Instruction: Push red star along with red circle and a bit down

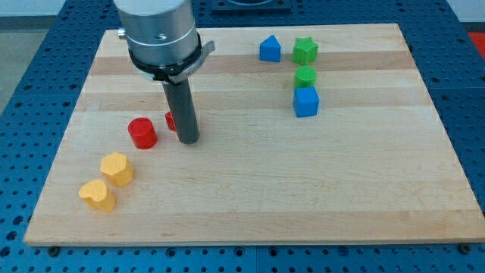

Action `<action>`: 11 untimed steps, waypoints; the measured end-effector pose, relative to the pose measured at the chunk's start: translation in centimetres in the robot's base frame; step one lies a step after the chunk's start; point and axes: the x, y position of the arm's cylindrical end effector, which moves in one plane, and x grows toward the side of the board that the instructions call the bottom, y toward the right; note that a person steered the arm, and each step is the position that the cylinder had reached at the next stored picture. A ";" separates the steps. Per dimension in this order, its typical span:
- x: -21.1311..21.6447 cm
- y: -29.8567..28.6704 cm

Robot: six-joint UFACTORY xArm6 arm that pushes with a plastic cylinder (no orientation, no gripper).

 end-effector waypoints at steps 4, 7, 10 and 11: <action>-7.7 0.8; -3.9 -2.4; 1.3 -4.4; 1.9 -4.5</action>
